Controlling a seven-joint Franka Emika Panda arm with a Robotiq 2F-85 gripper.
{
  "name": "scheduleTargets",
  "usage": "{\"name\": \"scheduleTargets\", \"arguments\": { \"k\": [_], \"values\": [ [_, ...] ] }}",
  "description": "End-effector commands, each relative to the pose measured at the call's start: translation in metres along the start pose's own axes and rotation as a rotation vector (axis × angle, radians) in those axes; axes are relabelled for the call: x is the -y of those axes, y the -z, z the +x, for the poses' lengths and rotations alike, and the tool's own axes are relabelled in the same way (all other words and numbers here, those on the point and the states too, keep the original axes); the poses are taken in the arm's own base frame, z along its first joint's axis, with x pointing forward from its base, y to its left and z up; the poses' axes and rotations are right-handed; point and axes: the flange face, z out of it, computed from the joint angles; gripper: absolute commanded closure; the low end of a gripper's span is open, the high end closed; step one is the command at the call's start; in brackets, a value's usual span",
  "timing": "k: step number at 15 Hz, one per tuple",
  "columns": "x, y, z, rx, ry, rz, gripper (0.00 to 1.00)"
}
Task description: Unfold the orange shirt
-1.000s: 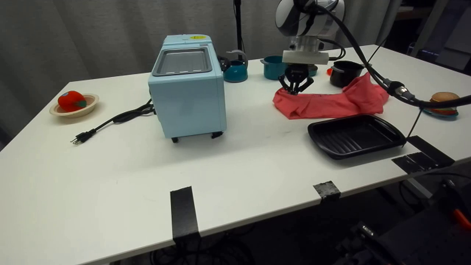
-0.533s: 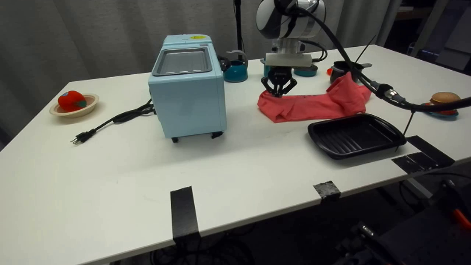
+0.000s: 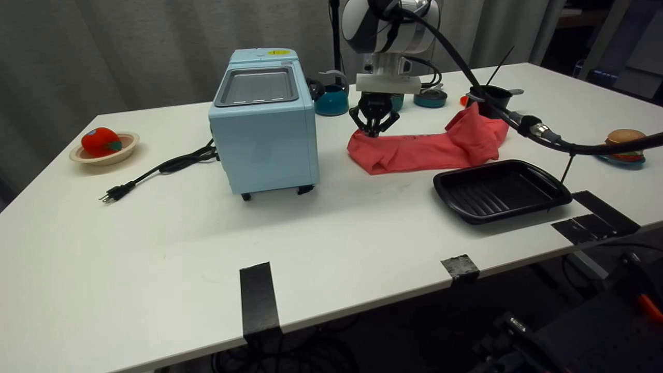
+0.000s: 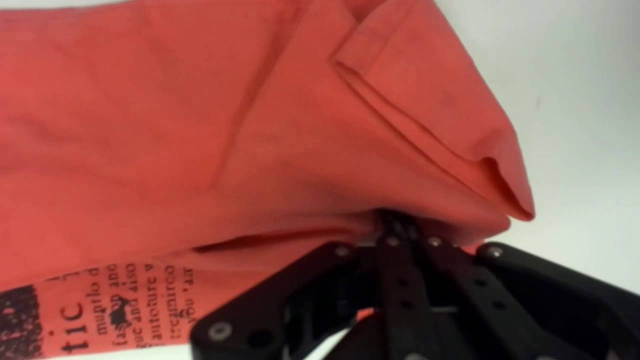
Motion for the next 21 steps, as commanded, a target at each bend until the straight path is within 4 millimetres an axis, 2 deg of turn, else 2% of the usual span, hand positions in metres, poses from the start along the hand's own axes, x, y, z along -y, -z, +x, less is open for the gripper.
{"name": "scheduleTargets", "arguments": {
  "k": [1,5,8,14,21],
  "values": [
    [0.017,0.000,0.004,-0.011,0.028,0.039,1.00],
    [0.017,0.014,0.007,-0.030,0.030,0.054,1.00],
    [0.006,0.034,0.010,-0.074,0.025,0.037,1.00],
    [-0.033,0.088,0.006,-0.140,-0.017,0.024,1.00],
    [-0.092,0.151,-0.033,-0.160,-0.049,-0.004,1.00]
  ]
}}
